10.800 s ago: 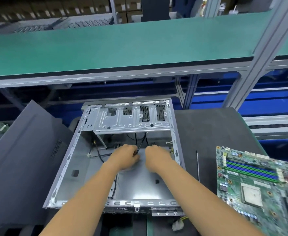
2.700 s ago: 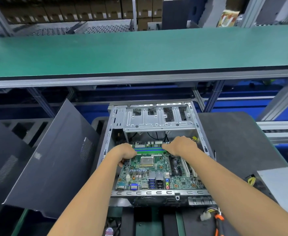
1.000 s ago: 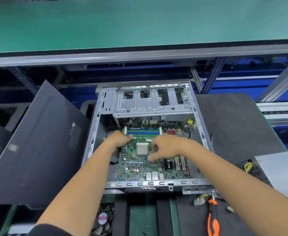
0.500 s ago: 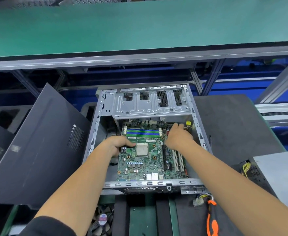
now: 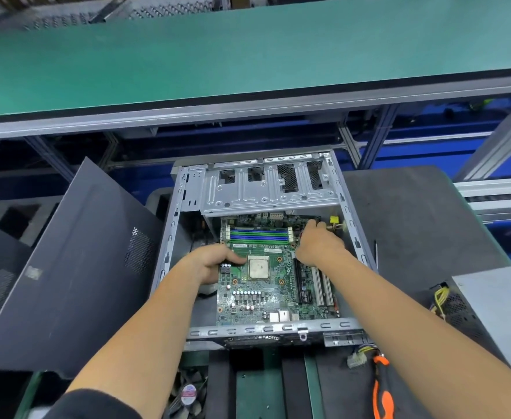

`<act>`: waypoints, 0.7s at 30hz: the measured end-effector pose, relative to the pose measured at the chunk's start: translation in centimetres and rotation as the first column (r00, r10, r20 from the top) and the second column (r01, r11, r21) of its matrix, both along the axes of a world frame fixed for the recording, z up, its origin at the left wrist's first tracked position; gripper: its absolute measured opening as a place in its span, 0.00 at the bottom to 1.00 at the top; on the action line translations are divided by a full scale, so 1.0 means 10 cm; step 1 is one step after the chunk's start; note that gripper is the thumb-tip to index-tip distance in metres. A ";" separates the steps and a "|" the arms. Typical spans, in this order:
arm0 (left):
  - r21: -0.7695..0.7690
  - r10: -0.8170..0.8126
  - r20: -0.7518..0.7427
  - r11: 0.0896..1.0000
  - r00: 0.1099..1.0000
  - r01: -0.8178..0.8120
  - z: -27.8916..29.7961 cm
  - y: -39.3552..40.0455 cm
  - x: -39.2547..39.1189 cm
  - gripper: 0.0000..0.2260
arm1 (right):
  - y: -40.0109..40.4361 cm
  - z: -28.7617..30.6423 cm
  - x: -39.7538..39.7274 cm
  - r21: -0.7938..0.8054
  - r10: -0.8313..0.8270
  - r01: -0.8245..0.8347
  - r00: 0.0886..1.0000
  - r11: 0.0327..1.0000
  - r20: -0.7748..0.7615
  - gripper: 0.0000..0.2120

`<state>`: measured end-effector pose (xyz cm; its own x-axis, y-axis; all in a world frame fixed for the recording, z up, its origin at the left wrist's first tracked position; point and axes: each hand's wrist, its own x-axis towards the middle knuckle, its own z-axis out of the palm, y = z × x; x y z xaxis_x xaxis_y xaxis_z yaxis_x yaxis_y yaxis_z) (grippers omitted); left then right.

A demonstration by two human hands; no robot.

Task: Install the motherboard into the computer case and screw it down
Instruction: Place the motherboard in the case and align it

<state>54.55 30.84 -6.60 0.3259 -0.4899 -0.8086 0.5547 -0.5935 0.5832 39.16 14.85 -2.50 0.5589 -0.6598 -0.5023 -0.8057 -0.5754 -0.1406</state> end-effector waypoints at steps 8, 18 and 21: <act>-0.121 0.067 0.151 0.991 0.986 -0.049 -0.05 -0.03 -0.01 0.30 | 0.00 0.03 0.01 0.032 -0.023 0.022 0.999 0.999 0.049 0.29; -0.242 0.206 0.105 0.954 0.973 -0.176 0.01 -0.06 -0.02 0.38 | 0.02 0.05 0.03 -0.018 -0.058 0.065 0.964 0.998 0.261 0.27; -0.233 0.177 0.044 0.959 0.983 -0.163 0.06 -0.16 -0.04 0.31 | 0.04 0.02 0.02 -0.038 -0.031 0.042 0.963 0.998 0.268 0.27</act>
